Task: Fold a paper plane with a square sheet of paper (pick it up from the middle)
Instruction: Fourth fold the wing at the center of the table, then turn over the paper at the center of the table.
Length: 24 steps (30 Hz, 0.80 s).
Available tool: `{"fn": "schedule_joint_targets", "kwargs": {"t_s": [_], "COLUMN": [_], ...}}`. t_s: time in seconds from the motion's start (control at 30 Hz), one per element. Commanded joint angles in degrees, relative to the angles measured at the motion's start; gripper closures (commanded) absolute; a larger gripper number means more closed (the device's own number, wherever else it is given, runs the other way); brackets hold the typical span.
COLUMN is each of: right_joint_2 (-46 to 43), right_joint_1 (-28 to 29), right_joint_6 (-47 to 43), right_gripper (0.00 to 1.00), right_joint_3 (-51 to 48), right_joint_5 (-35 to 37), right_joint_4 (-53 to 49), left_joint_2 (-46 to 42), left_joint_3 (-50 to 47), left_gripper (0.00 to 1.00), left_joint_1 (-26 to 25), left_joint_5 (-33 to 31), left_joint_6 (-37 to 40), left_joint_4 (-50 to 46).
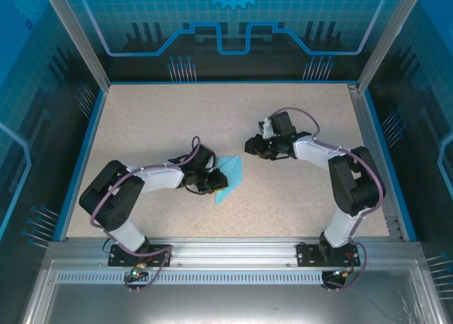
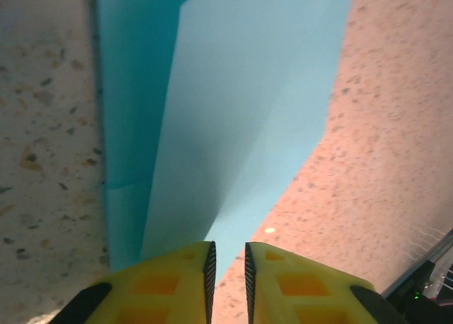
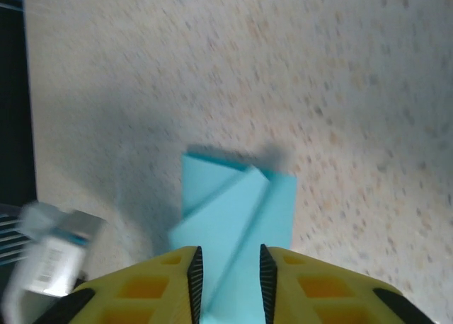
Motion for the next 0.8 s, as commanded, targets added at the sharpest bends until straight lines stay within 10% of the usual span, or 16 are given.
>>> {"fn": "schedule_joint_targets", "kwargs": {"t_s": [0.0, 0.77], "right_joint_2": [-1.1, -2.3], "right_joint_1": [1.3, 6.2], "right_joint_6": [2.3, 10.4], "right_gripper": [0.69, 0.64], "right_joint_3": [-3.2, -7.6], "right_joint_5": [-0.2, 1.9], "right_joint_4": [-1.9, -2.6], "left_joint_2": [-2.5, -7.8], "left_joint_3": [3.5, 4.5], "left_gripper": [0.77, 0.62], "left_joint_1": [-0.2, 2.5], "left_joint_5": [-1.3, -8.4], "left_joint_6": [1.6, 4.2], "left_joint_4": [-4.3, -11.8]}}
